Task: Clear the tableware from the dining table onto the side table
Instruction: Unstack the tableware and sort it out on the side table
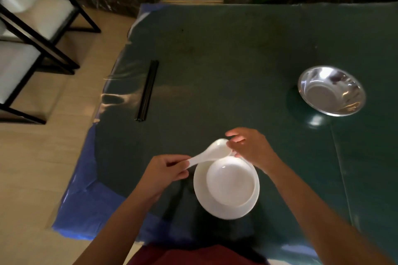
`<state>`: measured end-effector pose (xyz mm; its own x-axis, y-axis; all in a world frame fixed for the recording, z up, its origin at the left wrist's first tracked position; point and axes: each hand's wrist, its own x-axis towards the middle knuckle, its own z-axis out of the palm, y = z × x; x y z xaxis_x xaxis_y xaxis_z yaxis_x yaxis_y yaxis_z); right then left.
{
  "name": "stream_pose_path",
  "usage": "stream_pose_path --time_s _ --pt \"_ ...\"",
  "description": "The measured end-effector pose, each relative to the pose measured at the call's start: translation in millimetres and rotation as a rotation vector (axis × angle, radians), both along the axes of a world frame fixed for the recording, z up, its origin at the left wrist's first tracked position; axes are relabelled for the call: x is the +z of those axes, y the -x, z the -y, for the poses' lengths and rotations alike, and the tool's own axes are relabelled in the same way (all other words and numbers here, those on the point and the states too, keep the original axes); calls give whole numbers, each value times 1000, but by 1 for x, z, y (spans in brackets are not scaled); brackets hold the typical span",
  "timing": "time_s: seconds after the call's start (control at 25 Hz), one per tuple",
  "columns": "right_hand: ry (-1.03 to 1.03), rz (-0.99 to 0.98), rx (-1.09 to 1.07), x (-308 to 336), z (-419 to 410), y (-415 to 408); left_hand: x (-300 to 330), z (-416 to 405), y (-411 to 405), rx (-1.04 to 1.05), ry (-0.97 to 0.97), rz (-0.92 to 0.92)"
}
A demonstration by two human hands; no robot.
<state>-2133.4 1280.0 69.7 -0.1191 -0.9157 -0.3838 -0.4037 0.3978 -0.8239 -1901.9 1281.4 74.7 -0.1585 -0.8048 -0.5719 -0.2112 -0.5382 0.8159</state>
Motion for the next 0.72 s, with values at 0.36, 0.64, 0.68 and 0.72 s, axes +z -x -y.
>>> stream_pose_path --time_s 0.36,0.64,0.68,0.72 --pt "-67 126 -173 -17 152 -45 -30 91 -3 342 -20 -117" --pt "71 -149 -22 -46 275 -73 -65 181 -9 312 48 -13" --pt "82 -182 -4 -51 289 -76 -71 192 -10 279 84 65" --pt "96 -212 22 -57 301 -78 -77 202 -10 262 115 131"
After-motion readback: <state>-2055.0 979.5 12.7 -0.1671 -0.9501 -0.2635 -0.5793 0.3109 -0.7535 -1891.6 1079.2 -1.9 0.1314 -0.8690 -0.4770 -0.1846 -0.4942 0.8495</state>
